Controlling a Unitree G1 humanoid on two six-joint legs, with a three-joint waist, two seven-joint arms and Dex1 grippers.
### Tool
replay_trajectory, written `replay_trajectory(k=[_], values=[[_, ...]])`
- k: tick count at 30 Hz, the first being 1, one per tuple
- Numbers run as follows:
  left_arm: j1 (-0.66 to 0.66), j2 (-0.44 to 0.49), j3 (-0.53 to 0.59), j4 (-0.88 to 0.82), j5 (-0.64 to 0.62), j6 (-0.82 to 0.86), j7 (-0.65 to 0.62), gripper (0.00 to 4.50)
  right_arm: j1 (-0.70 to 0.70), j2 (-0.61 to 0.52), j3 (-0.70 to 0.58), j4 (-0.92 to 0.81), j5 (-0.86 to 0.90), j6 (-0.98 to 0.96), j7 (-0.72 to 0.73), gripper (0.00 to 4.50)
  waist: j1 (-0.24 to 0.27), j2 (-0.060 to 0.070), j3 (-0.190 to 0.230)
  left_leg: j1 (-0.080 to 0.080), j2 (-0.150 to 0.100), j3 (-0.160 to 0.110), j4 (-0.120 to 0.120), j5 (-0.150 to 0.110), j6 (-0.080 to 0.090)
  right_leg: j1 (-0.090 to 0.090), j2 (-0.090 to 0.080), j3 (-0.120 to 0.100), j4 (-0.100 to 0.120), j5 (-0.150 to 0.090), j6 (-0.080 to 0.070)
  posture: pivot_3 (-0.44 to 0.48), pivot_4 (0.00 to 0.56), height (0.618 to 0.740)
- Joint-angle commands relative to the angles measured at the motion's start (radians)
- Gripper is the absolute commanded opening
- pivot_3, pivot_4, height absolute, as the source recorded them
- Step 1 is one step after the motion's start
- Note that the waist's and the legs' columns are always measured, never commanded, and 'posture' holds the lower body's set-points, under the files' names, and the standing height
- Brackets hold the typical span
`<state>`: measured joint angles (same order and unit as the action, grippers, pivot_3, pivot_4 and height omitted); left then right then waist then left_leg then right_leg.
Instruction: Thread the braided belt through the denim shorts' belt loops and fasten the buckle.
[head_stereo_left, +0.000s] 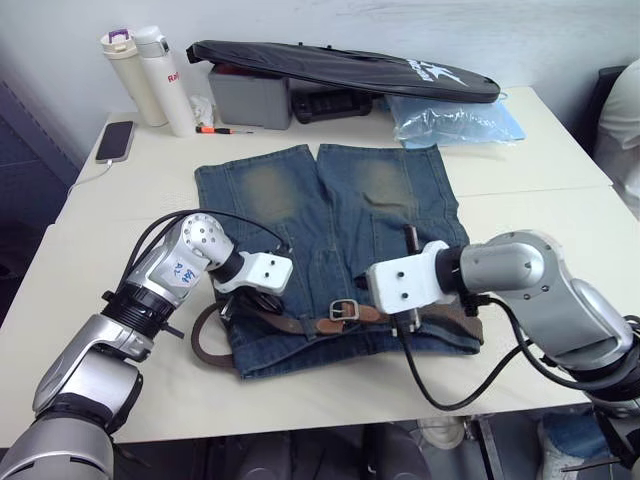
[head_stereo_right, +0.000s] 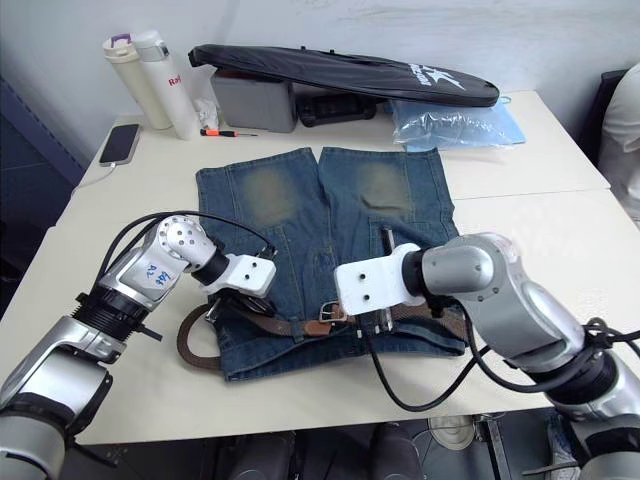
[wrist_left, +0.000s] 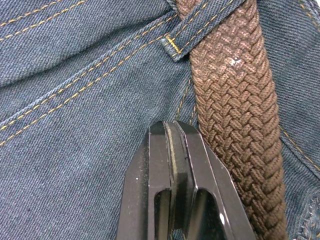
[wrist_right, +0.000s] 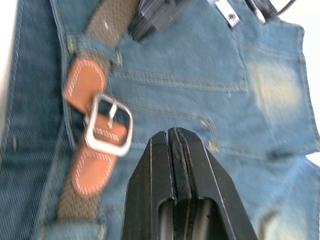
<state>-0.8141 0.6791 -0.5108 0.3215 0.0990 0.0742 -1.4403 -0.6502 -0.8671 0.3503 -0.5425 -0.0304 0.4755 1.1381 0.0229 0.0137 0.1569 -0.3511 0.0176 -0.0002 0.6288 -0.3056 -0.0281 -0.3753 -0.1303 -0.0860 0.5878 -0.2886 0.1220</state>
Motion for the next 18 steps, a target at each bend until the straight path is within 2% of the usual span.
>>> replay_trajectory(k=[1,2,5,8,11,18], values=[[0.037,-0.007,-0.033,0.000,0.029,-0.004,-0.035,0.06,0.016,0.014,-0.053,-0.020,0.061,0.019,0.004,0.00,0.000,0.001,0.000,0.000,0.000,0.000,0.000,0.000,0.000,0.000,0.000,0.000,0.000,0.000,0.000,0.000,0.150,0.740],[0.037,-0.009,-0.032,-0.001,0.029,-0.003,-0.034,0.06,0.034,0.042,-0.040,-0.035,0.080,0.041,-0.007,0.00,0.000,0.001,-0.001,0.000,0.000,0.000,0.000,0.000,0.000,0.000,0.000,0.000,0.000,0.000,0.000,0.000,0.150,0.740],[0.035,-0.016,-0.028,-0.001,0.029,-0.001,-0.032,0.00,0.074,0.093,0.014,-0.058,0.073,0.051,-0.035,0.85,0.000,0.000,-0.003,0.000,0.000,0.000,0.000,-0.001,0.001,0.000,0.000,0.000,0.000,0.000,0.000,0.000,0.150,0.740],[0.033,-0.018,-0.024,-0.007,0.029,0.002,-0.038,0.00,0.101,0.103,0.070,-0.047,0.008,-0.024,-0.053,2.31,0.002,0.001,-0.004,0.000,0.000,0.001,0.001,-0.001,0.001,0.000,0.000,0.002,0.000,0.000,0.000,0.000,0.150,0.740],[0.034,-0.017,-0.020,-0.014,0.029,-0.002,-0.042,0.00,0.118,0.101,0.119,-0.023,-0.044,-0.103,-0.059,3.19,0.001,0.000,-0.004,0.000,-0.001,0.002,0.002,-0.002,0.003,0.000,0.000,0.003,0.000,0.000,0.001,0.000,0.150,0.740],[0.034,-0.022,-0.013,-0.025,0.029,0.004,-0.049,0.00,0.112,0.109,0.152,0.015,-0.078,-0.206,-0.036,3.19,0.000,0.000,-0.004,0.000,0.000,0.004,0.001,-0.002,0.004,-0.001,0.000,0.004,0.000,0.000,0.001,0.000,0.150,0.740]])
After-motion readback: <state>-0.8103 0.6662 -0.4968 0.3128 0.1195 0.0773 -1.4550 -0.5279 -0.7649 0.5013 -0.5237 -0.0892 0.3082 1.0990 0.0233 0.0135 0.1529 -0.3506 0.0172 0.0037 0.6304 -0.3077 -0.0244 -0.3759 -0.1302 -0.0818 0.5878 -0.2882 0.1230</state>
